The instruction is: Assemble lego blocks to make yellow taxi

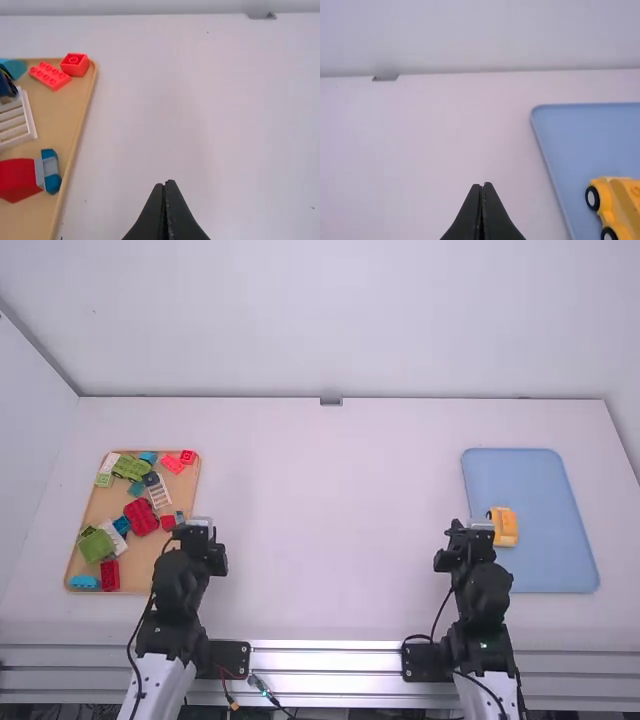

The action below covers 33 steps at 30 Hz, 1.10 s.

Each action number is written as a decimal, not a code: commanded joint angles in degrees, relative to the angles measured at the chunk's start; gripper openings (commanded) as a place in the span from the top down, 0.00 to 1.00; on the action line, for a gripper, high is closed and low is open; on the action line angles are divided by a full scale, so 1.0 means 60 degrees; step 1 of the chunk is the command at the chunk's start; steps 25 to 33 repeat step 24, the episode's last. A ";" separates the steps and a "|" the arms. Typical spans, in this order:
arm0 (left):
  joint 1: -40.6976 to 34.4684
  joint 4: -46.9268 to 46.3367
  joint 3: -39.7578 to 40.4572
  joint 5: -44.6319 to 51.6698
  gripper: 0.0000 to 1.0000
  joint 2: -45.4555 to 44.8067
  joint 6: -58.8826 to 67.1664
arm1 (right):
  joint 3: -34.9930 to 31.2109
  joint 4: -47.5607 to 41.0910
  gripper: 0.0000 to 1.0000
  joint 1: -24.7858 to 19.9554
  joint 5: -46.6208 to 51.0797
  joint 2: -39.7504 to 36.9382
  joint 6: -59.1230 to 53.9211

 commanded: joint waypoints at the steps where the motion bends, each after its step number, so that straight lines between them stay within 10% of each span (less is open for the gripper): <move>1: -0.0016 -0.0049 -0.0086 -0.0035 1.00 -0.0453 0.0009 | -0.0111 -0.0049 1.00 0.0020 0.0031 -0.0338 0.0060; 33: -0.0016 -0.0049 -0.0086 -0.0035 1.00 -0.2883 0.0009 | -0.0111 -0.0049 1.00 0.0020 0.0031 -0.1466 0.0060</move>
